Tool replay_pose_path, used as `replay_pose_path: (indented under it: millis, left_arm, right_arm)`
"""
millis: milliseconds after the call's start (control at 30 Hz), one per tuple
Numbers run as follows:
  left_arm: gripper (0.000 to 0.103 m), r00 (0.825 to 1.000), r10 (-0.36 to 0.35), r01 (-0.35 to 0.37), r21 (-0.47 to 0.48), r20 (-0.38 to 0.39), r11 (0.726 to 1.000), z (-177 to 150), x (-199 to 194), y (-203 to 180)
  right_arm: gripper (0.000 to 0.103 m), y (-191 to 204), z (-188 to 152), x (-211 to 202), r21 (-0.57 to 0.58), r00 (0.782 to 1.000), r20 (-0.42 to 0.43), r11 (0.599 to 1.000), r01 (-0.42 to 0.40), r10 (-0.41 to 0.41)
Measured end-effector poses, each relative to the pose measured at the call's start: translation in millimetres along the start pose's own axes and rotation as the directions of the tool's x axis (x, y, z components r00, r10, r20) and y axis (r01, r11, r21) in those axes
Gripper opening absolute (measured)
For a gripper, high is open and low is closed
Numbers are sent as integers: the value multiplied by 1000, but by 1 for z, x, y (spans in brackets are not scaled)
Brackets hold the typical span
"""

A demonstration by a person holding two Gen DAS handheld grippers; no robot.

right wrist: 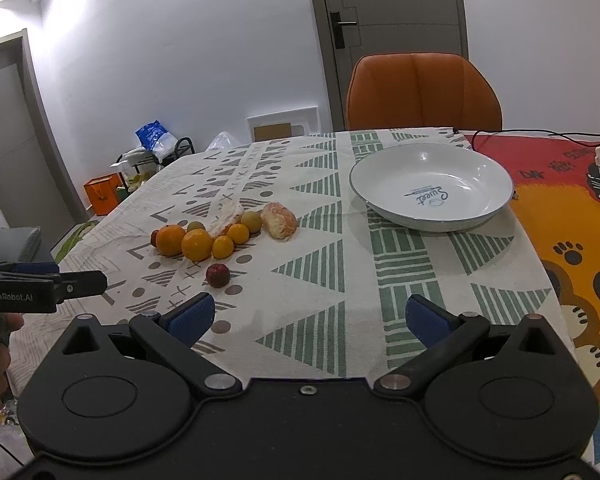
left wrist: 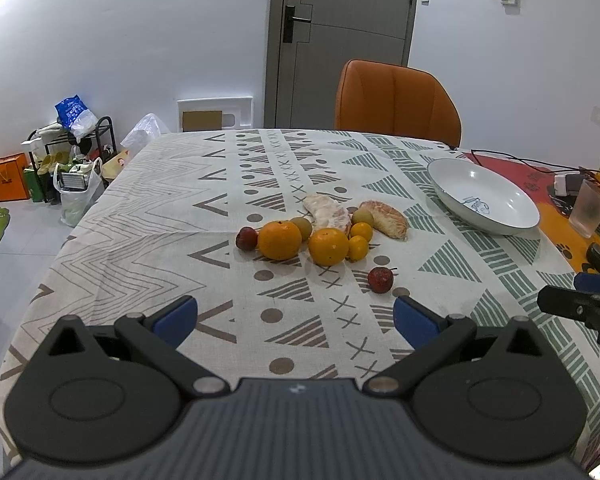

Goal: Organize fruits

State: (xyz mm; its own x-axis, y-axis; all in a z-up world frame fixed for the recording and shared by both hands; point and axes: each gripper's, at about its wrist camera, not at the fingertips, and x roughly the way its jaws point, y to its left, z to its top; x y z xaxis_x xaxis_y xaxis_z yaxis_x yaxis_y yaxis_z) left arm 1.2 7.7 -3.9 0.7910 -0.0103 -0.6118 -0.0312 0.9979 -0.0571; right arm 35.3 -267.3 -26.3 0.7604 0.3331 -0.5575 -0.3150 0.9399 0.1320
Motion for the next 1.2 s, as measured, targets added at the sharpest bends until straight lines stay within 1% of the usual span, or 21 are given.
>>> replay_pose_path:
  millis: [467,767,1200]
  left_arm:
    - [103,1000,-3,3,5,1,1000,4,1,2]
    - [103,1000,-4,4,6,4,1000,2,0,1]
    - [103,1000,3,-3,-23,10,1000,-2,7,7]
  right_arm:
    - [103,0,0,0,-7,1000,-12,1000,-11,10]
    - [103,-2,0,1,-2,1000,-11,1000,-2,2]
    - [103,2,2,9,-5,1000,-20,1000,-10,10]
